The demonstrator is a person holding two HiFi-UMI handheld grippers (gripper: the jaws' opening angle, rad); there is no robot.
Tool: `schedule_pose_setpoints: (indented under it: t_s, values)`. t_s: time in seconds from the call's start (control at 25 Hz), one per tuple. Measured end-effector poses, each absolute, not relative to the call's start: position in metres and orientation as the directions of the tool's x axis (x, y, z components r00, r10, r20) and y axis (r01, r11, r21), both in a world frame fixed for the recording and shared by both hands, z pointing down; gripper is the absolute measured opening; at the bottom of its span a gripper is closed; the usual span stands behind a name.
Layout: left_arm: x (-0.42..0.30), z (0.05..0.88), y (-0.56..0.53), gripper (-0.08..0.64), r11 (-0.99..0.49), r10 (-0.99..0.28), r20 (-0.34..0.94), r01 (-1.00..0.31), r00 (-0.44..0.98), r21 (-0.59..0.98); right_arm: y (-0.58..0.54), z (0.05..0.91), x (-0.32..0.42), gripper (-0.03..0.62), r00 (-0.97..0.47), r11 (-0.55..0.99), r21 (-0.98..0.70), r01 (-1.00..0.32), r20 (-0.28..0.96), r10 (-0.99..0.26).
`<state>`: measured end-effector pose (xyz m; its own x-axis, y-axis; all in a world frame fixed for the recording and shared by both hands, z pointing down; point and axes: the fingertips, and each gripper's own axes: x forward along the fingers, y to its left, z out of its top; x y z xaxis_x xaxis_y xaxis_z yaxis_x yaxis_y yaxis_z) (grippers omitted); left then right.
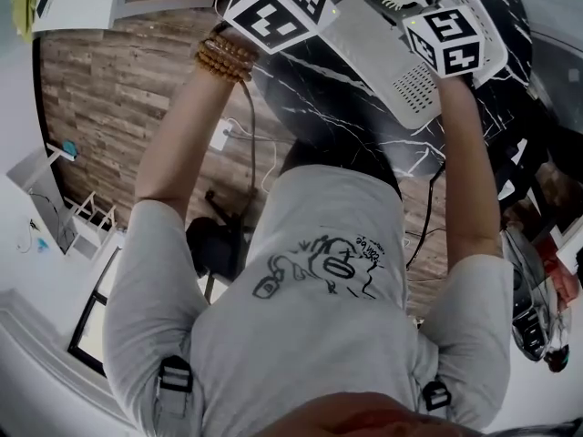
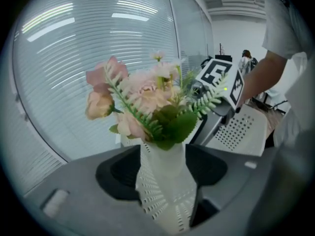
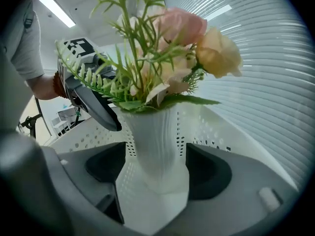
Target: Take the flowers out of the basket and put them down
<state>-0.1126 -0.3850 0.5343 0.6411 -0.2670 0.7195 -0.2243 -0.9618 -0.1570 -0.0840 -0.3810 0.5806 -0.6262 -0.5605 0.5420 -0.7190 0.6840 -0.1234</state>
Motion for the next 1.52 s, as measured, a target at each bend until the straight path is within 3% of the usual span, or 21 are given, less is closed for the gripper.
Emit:
schedule_pose_setpoints:
  t_s: [0.2,0.44,0.92,1.52]
  values:
    - [-0.11,0.541,-0.388,0.287,-0.962,-0.271,0.748,-0.205,0.606,-0.183,-0.387,0.587,-0.088,0.376,-0.639,0.703,-0.113,-0.702,0.538,-0.551]
    - [-0.107,0.545,-0.39,0.277,-0.956,-0.294,0.758,-0.188,0.582,-0.226,-0.389,0.587,-0.094,0.311,-0.651,0.721,-0.096,-0.686,0.523,-0.55]
    - [-0.103,0.542,-0.386,0.24,-0.953,-0.302,0.746,-0.2,0.594,-0.227,-0.388,0.579,-0.099,0.294,-0.649,0.729,-0.058,-0.682,0.507,-0.567]
    - [-0.088,0.486,-0.367,0.242,-0.948,-0.319,0.68,-0.239,0.66,-0.213,-0.373,0.519,-0.083,0.293,-0.631,0.738,0.016,-0.674,0.507,-0.587]
